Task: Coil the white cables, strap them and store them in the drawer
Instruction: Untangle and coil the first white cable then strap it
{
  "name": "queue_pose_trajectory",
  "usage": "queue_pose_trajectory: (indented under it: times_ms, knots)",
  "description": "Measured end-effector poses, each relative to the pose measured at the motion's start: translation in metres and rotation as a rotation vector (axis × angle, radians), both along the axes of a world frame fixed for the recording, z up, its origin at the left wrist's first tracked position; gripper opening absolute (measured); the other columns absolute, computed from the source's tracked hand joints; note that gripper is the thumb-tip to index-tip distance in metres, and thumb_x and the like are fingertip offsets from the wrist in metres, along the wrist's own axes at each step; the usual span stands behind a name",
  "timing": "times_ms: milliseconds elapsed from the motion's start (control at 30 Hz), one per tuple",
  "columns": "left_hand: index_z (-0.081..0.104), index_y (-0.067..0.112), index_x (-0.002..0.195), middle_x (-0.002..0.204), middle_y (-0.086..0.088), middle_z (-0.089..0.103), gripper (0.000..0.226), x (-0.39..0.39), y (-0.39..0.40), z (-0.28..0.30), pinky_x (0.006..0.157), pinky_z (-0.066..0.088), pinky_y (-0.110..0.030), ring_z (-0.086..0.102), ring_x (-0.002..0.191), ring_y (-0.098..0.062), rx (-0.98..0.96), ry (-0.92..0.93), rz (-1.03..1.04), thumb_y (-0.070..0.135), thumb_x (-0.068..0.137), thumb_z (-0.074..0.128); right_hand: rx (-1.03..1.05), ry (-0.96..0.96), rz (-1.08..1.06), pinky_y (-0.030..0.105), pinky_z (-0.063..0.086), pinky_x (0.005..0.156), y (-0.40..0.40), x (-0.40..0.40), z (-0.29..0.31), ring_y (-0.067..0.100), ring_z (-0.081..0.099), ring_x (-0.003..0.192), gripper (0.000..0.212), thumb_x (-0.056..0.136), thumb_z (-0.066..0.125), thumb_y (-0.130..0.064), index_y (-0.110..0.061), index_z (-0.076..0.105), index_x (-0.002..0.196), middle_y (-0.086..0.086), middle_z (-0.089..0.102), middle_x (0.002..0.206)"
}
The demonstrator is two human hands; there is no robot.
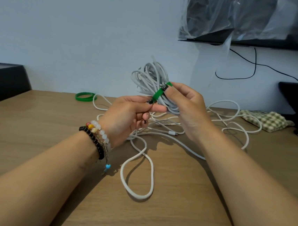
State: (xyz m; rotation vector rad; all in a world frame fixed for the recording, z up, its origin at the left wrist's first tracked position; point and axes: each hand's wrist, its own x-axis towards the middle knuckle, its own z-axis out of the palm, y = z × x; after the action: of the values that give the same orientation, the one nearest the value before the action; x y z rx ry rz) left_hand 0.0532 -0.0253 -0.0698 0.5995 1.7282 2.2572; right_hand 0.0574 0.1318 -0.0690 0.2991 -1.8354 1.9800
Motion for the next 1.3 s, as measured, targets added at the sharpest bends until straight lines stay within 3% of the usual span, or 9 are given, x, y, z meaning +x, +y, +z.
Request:
queue_pose_trajectory:
  times_ms: [267, 533, 667, 867, 1100, 1300]
  knots:
    - [0.067, 0.001, 0.088, 0.084, -0.012, 0.074, 0.019, -0.003, -0.003, 0.001, 0.056, 0.035, -0.022, 0.04, 0.047, -0.004, -0.038, 0.04, 0.05, 0.0, 0.094, 0.049, 0.046, 0.043, -0.087, 0.036, 0.057, 0.083, 0.0, 0.003, 0.001, 0.023, 0.07, 0.094, 0.018, 0.082, 0.074, -0.01, -0.016, 0.073, 0.099, 0.007, 0.074, 0.098]
    - [0.066, -0.006, 0.106, 0.091, -0.007, 0.075, 0.023, -0.005, -0.006, 0.004, 0.053, 0.041, -0.014, 0.042, 0.048, -0.002, -0.041, -0.016, -0.042, 0.002, 0.096, 0.046, 0.064, 0.096, -0.192, 0.025, 0.056, 0.072, -0.001, 0.004, 0.001, 0.014, 0.07, 0.087, 0.019, 0.079, 0.076, -0.01, -0.022, 0.071, 0.093, -0.001, 0.074, 0.091]
    - [0.066, -0.006, 0.104, 0.092, -0.012, 0.075, 0.019, -0.006, -0.006, 0.003, 0.053, 0.041, -0.016, 0.042, 0.049, -0.003, -0.052, -0.001, 0.008, 0.004, 0.094, 0.052, 0.118, 0.124, -0.245, 0.026, 0.057, 0.076, -0.003, 0.004, -0.001, 0.011, 0.069, 0.089, 0.02, 0.079, 0.077, -0.013, -0.025, 0.071, 0.093, -0.006, 0.073, 0.092]
    - [0.066, -0.004, 0.103, 0.093, -0.012, 0.075, 0.021, -0.005, -0.008, 0.005, 0.05, 0.041, -0.015, 0.044, 0.05, -0.004, -0.059, 0.006, -0.013, 0.004, 0.095, 0.048, 0.112, 0.146, -0.239, 0.015, 0.052, 0.063, -0.008, 0.007, -0.001, 0.001, 0.067, 0.077, 0.02, 0.08, 0.074, -0.008, -0.022, 0.07, 0.093, -0.005, 0.071, 0.089]
    - [0.061, -0.007, 0.11, 0.083, -0.01, 0.074, 0.027, -0.003, -0.01, 0.009, 0.057, 0.036, -0.021, 0.042, 0.049, -0.007, -0.098, 0.007, -0.007, 0.009, 0.098, 0.043, 0.134, 0.143, -0.231, 0.017, 0.053, 0.068, -0.007, 0.006, -0.001, 0.002, 0.068, 0.082, 0.021, 0.081, 0.074, -0.01, -0.025, 0.069, 0.096, -0.009, 0.071, 0.09]
    - [0.065, -0.004, 0.102, 0.062, -0.006, 0.068, 0.021, -0.004, -0.01, 0.006, 0.049, 0.037, -0.017, 0.041, 0.043, -0.007, -0.103, 0.043, 0.076, 0.008, 0.096, 0.05, 0.132, 0.109, -0.205, 0.026, 0.056, 0.084, -0.006, 0.003, -0.002, 0.013, 0.069, 0.097, 0.031, 0.082, 0.073, -0.01, -0.01, 0.071, 0.113, 0.001, 0.073, 0.104]
